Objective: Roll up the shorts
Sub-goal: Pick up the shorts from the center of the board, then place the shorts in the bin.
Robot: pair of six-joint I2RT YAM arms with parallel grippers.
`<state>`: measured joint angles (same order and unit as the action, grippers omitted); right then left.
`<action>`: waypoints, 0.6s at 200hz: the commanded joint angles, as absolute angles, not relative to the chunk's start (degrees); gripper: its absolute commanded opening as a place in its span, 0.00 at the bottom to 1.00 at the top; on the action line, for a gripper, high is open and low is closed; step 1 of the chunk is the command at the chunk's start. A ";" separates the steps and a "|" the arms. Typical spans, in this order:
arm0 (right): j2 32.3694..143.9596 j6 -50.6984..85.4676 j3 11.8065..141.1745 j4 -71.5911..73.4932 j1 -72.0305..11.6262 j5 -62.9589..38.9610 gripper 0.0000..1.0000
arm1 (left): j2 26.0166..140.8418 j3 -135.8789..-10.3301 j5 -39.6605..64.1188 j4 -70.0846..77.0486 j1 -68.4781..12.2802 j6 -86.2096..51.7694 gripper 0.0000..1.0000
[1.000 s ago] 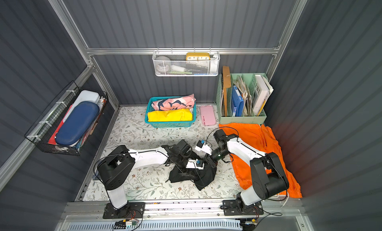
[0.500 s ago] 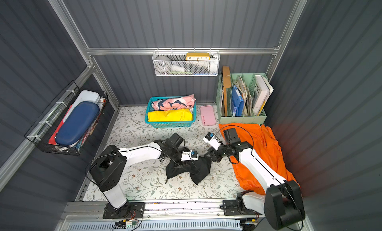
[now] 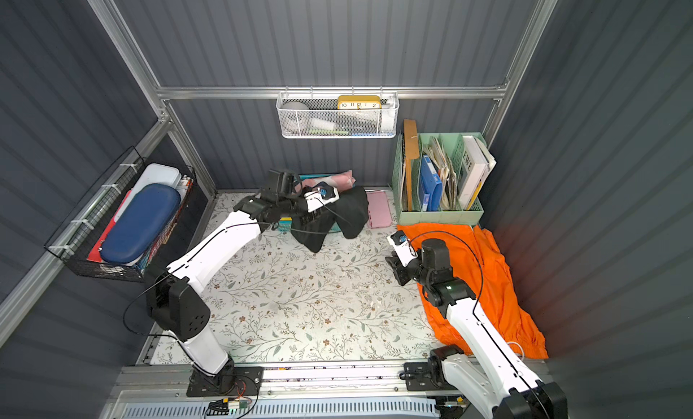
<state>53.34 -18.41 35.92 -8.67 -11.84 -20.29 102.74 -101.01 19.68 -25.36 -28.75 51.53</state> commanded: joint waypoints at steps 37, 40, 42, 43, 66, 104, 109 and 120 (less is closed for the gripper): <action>63.17 -13.05 44.45 -0.70 -14.06 -23.18 0.00 | 117.56 -116.45 11.49 -22.91 -20.88 61.62 0.00; 64.20 -12.72 45.59 -0.86 -14.33 -23.32 0.00 | 118.16 -116.39 11.54 -22.49 -20.61 61.80 0.00; 65.05 -12.50 46.51 -0.94 -14.50 -23.36 0.00 | 118.49 -116.28 11.63 -22.19 -20.47 61.97 0.00; 65.44 -12.40 46.85 -0.95 -14.59 -23.37 0.00 | 118.66 -116.19 11.66 -22.08 -20.34 62.01 0.00; 75.34 -7.18 55.78 0.35 -16.52 -21.96 0.00 | 122.56 -113.65 12.50 -18.52 -18.29 62.77 0.00; 91.92 0.03 74.23 1.38 -20.19 -22.30 0.00 | 127.77 -110.80 17.08 -15.13 -16.78 61.97 0.00; 94.29 0.31 76.98 0.89 -20.69 -22.60 0.00 | 128.24 -110.66 17.45 -15.01 -16.76 61.88 0.02; 99.24 1.38 82.56 0.51 -22.32 -22.34 0.00 | 129.13 -110.57 18.34 -15.35 -16.70 61.87 0.06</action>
<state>91.53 -3.55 73.60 -0.01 -19.59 -21.69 128.18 -110.83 14.28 -17.93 -16.49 61.14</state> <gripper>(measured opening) 0.040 0.198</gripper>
